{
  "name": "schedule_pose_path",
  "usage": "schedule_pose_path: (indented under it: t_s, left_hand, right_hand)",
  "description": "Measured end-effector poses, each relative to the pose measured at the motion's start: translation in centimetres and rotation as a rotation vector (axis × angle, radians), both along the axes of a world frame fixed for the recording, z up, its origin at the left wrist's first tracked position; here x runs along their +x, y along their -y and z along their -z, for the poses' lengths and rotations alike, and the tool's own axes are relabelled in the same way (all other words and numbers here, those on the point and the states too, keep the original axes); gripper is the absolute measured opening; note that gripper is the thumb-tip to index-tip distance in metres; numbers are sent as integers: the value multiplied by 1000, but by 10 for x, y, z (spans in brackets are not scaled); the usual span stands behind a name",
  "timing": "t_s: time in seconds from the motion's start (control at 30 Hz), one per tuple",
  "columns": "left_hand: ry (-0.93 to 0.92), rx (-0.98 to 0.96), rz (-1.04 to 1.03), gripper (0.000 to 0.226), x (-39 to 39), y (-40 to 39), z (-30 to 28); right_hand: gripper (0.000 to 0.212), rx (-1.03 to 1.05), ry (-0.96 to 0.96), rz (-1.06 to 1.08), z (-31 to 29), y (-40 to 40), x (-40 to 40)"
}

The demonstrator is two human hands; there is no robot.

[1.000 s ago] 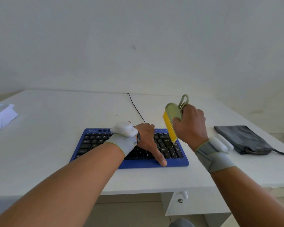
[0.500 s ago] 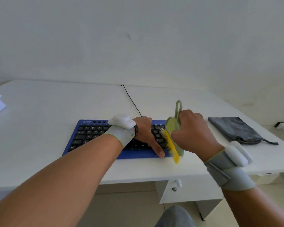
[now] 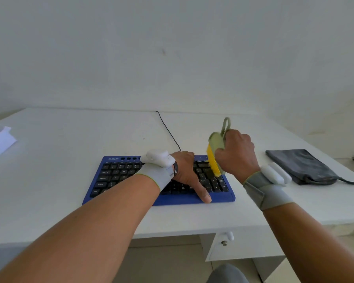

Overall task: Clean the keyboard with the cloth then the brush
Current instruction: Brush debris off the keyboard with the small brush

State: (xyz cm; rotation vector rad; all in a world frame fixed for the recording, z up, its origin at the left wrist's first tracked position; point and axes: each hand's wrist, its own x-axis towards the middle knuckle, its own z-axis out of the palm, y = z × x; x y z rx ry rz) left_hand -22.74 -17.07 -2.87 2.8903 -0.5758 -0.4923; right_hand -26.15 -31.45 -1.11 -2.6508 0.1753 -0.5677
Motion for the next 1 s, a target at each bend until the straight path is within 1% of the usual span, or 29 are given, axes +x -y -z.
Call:
schedule_pose_path:
  t_s: [0.1,0.23,0.33,0.37,0.43,0.5,0.57,0.7,0.87,0.93,1.0]
  left_hand:
    - [-23,-1,-5,134,0,0,0]
    - [-15,-39,-9,131,2,-2,0]
    - [-5,-42,-13,130,-1,-3,-1]
    - [-3,-47,-15,126,-1,-2,0]
    - [0,-57,-18,118,-1,-3,0]
    - [-2,-50,-16,122,-1,-4,-1]
    - [0,-36,-17,131,-2,-4,-2]
    - [-5,-44,-12,134,-3,-3,0]
    - [-22,-38,-14,134,-4,-2,-1]
    - [-14,-44,-18,132,-4,-2,-1]
    - [-10,-52,-18,133,-4,-3,-1]
  right_hand:
    - [12,-53,-65,-46,-5,-2,-18]
    - [15,-122,-113,-92,-13,-7,-43]
    - [23,-133,-155,-87,-25,-3,-52]
    - [25,-129,-143,-75,-29,-1,-52]
    - [26,-103,-60,-37,-31,4,-45]
    - [23,-56,43,-2,-25,6,-33]
    - [15,-19,90,27,-14,5,-19]
    - [11,-34,71,34,5,9,-8]
    - [12,-82,-15,-10,8,11,-23]
    - [17,-70,-24,-11,9,9,-30]
    - [26,-58,-40,-16,6,9,-37]
